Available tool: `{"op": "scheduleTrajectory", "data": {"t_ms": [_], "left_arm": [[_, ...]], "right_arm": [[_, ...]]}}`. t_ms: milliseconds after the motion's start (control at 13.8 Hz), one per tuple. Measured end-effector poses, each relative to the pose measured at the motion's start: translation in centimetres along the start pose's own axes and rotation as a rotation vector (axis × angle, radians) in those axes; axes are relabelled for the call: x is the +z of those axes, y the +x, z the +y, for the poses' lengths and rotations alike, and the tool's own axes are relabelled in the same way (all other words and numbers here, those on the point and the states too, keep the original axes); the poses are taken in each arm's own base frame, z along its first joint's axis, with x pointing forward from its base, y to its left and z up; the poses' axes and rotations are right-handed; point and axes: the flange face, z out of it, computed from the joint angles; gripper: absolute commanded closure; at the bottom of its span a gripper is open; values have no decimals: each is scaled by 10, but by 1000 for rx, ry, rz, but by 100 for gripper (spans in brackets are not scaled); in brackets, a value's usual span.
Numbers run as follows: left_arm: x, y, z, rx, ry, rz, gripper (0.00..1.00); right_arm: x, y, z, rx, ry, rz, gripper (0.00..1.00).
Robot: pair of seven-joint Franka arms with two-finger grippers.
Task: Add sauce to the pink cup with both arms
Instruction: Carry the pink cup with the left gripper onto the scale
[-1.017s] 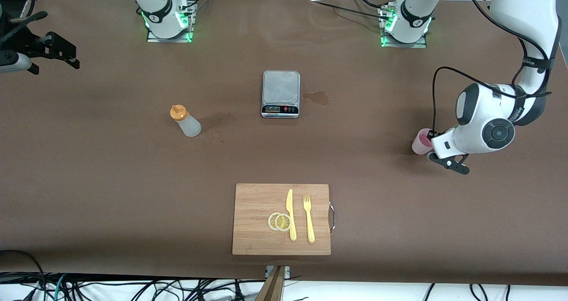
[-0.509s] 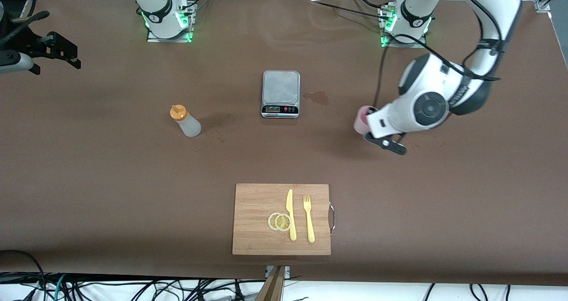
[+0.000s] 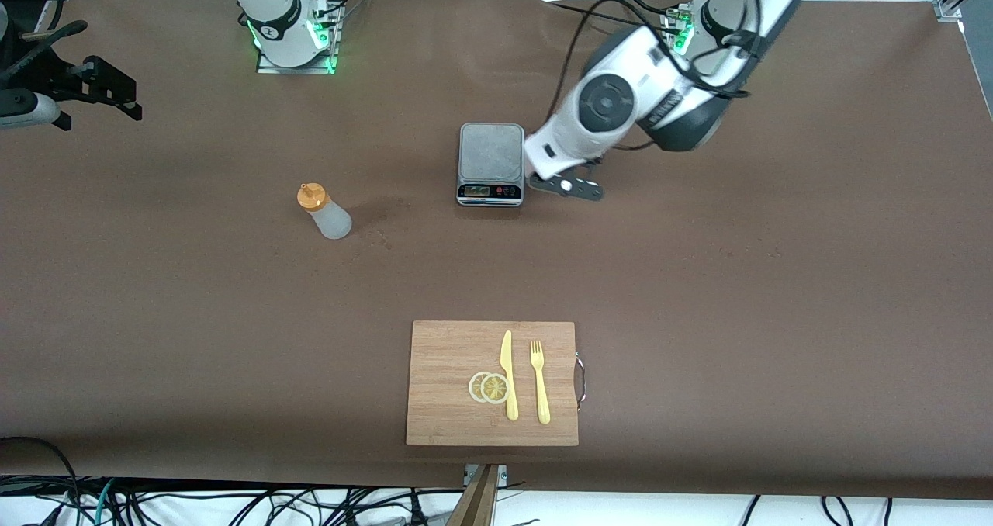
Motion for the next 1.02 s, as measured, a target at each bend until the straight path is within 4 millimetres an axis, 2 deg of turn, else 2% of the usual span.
{"op": "scheduleTrajectory", "data": {"t_ms": [145,363,581,872,945,1017], "left_arm": [[20,-10,30,-15,-16,8,100],[49,-13,53,-8,-38,-1,100],[73,-14,59,1,-33,-39,100],[87,-14,61,3,-28,-65,100],[91,-14,62,4,-26,-71,80],[94,-15,63,5,-25,-77,11]], "right_arm": [[1,1,0,1,0,-2,0],[1,1,1,2,0,-3,0],[2,1,2,-7,0,-3,0],[2,1,3,-9,1,-4,0],[2,1,3,-9,1,-4,0],[2,1,3,-10,1,-4,0]]}}
